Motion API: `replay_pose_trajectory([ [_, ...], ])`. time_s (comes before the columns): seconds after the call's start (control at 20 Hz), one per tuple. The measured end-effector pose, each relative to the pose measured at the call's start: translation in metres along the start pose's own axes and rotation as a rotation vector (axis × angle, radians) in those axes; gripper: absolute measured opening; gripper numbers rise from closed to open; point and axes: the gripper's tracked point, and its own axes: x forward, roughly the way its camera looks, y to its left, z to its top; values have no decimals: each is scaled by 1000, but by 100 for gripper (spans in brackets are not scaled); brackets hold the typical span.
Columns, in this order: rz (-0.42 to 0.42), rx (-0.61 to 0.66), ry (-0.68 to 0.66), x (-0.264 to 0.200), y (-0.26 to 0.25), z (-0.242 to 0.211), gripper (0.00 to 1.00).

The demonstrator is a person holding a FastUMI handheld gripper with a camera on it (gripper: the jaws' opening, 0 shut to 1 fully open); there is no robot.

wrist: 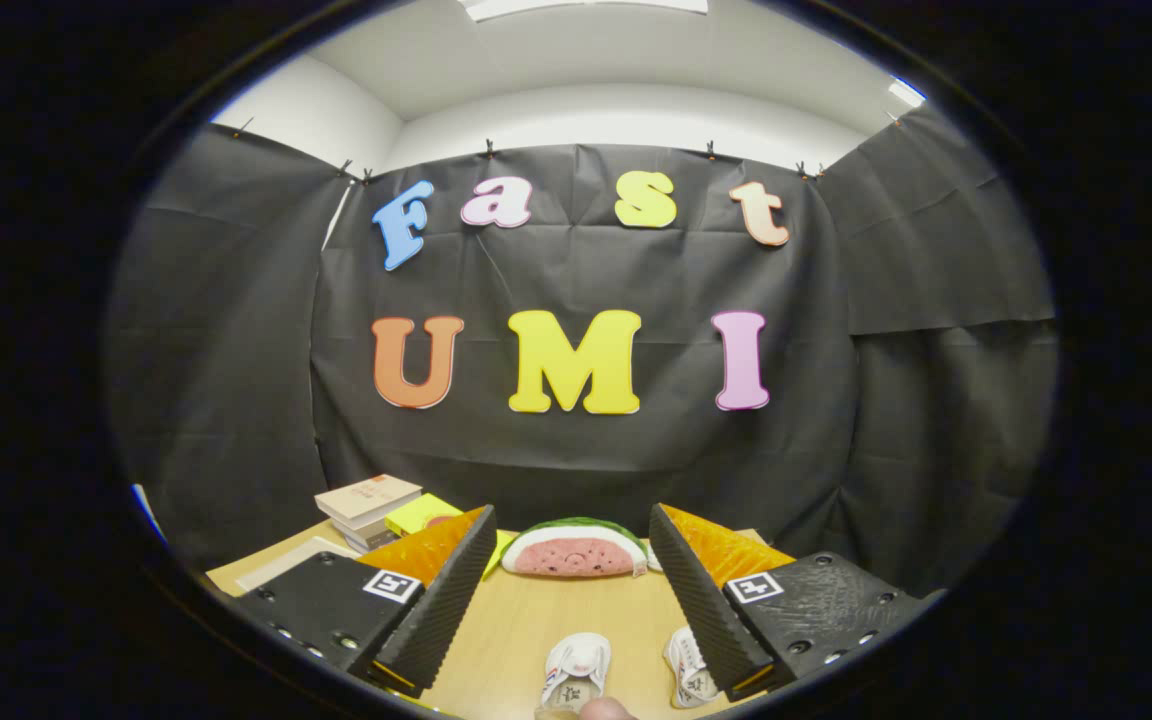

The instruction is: Open the storage box then place both shoes into the box .Put the left shoe in first, then the right shoe, with the right side of both shoes facing outward in a uniform manner.

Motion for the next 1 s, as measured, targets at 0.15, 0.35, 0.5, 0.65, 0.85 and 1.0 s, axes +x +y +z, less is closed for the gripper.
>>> replay_pose_trajectory([
  [0.15,11,16,19,5,2,-3,95],
  [0.35,69,22,39,10,19,-14,95],
  [0.5,149,43,54,16,45,-27,95],
  [0.65,244,79,102,20,78,-49,95],
  [0.85,381,143,215,20,127,-100,95],
  [1.0,458,224,353,16,156,-154,95],
])
